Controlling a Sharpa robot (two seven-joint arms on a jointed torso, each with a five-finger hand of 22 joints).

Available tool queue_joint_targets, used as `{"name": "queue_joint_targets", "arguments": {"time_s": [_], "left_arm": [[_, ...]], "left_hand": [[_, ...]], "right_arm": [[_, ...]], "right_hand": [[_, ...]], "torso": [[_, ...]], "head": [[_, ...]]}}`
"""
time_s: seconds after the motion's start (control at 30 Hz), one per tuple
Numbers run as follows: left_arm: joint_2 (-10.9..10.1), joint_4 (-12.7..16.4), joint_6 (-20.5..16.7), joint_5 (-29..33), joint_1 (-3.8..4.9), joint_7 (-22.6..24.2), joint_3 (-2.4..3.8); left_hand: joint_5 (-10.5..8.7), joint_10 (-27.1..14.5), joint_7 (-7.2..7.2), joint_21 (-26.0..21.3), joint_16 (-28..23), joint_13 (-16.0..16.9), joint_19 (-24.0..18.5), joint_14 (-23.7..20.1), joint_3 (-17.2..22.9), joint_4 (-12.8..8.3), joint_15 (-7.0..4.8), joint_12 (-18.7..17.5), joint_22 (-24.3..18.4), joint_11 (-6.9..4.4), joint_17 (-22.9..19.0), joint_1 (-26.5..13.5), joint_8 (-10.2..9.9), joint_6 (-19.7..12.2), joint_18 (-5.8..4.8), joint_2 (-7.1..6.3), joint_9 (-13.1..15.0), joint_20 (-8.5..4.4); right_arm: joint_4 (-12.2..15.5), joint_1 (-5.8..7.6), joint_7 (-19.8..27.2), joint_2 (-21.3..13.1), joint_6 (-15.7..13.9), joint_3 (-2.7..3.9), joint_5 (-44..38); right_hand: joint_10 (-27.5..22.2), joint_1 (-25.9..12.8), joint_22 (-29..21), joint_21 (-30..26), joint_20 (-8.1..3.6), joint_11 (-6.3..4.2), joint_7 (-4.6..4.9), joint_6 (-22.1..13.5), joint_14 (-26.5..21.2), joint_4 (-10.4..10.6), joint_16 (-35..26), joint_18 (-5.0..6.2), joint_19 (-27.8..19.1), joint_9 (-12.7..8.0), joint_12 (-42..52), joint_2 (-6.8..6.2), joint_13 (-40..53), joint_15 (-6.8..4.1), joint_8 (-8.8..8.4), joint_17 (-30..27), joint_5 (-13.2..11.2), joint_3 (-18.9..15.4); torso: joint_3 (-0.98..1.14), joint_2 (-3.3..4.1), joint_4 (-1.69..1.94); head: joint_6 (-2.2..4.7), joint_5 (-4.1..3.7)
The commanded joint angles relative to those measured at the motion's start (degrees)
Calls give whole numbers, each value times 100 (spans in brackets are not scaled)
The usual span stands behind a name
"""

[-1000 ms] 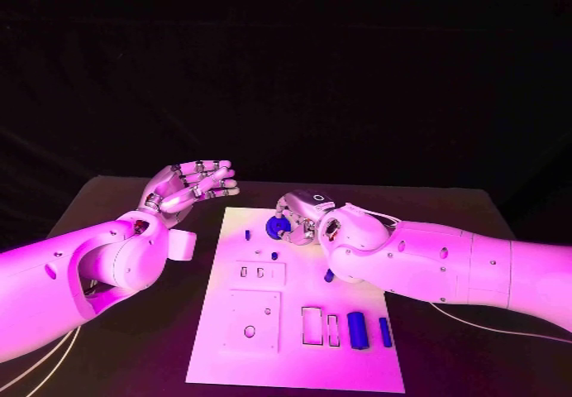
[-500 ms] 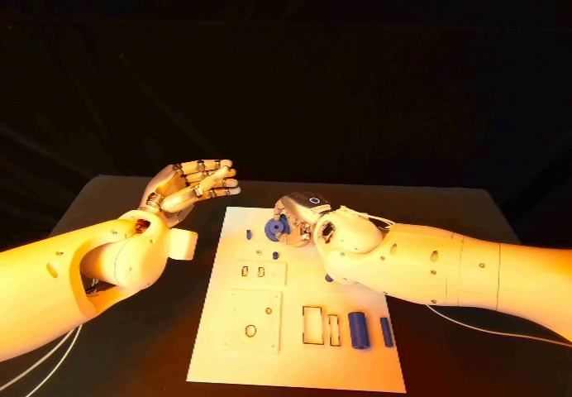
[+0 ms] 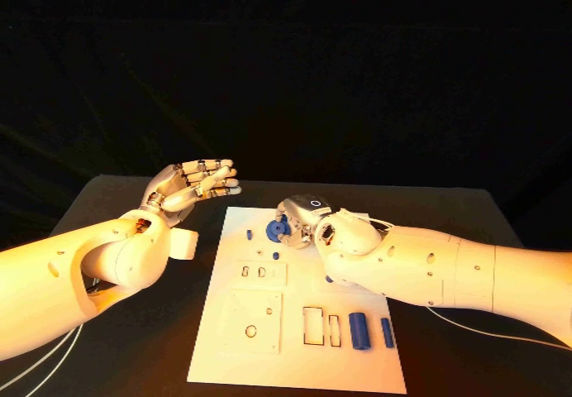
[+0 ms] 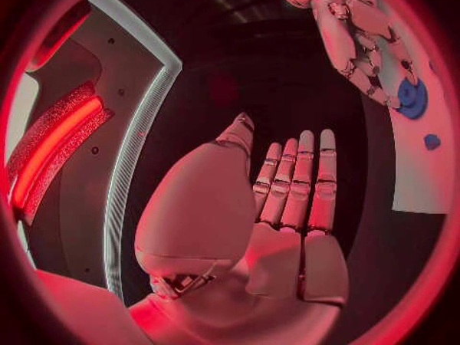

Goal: Assemble the parts on the task board

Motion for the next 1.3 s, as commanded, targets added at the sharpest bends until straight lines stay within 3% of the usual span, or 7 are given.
{"name": "queue_joint_targets", "arguments": {"time_s": [0.03,0.4,0.5,0.53,0.73,0.9,1.3], "left_arm": [[11,5,110,17,6,46,4],[16,-7,111,17,6,40,3],[18,-8,111,17,6,38,3],[19,-9,109,17,6,36,3],[20,-16,103,17,6,30,3],[27,-25,105,17,6,20,3],[33,-38,94,17,5,5,3]], "left_hand": [[-36,-11,248,20,34,-1,18,-49,24,22,1,-25,-5,22,5,72,-17,-24,78,-1,6,18],[-37,-12,250,19,33,-1,16,-56,24,23,2,-29,-8,24,11,73,-18,-26,78,-1,7,19],[-37,-12,250,19,33,-1,15,-57,24,23,2,-30,-8,24,11,73,-18,-26,78,-1,7,20],[-37,-12,250,19,33,-1,15,-57,24,23,2,-30,-8,24,11,73,-18,-26,78,-1,7,20],[-37,-12,251,18,33,-1,14,-60,24,24,3,-32,-9,24,13,72,-19,-27,78,-1,7,20],[-37,-13,252,18,33,-1,13,-61,23,25,4,-33,-9,25,14,71,-19,-28,77,-1,7,21],[-38,-20,256,16,33,-2,10,-66,22,27,5,-40,-11,29,18,69,-24,-36,77,0,6,22]], "right_arm": [[-37,-5,-2,-2,129,-3,-17],[-24,-6,92,-14,154,-3,131],[-25,-6,104,-16,185,-3,205],[-28,-6,106,-20,205,-3,245],[-47,-6,124,-47,293,-4,430],[-41,-6,155,-71,331,-4,520],[31,-5,236,-181,59,-3,598]], "right_hand": [[-49,-10,689,-27,33,7,21,-59,534,-20,0,-71,18,-30,-32,-47,426,37,-54,1223,25,16],[-82,-131,682,-44,86,53,66,-179,532,42,-1,-67,8,-67,-56,-105,396,85,-194,1218,17,-105],[-99,-317,675,-60,112,71,75,-211,530,225,-3,-62,0,-82,-68,-78,380,103,-277,1210,27,-368],[-101,-444,679,-62,116,74,76,-193,532,401,0,-61,2,-82,-68,-7,380,111,-314,1219,33,-564],[-84,-617,700,-57,116,63,60,-107,536,728,6,-65,16,-67,-53,154,405,102,-350,1237,40,-773],[-65,-724,718,-50,107,52,46,-49,540,916,10,-69,28,-55,-37,188,429,92,-364,1252,40,-861],[-26,-733,740,-36,98,34,24,32,543,999,14,-74,44,-38,-5,226,475,79,-350,1264,46,-874]], "torso": [[0,-2,5],[0,-2,0],[-1,-3,2],[1,-2,4],[-1,-2,0],[3,0,1],[3,1,-1]], "head": [[-2,-5],[-1,-2],[0,-2],[-2,-3],[-21,-1],[-20,0],[-27,6]]}}
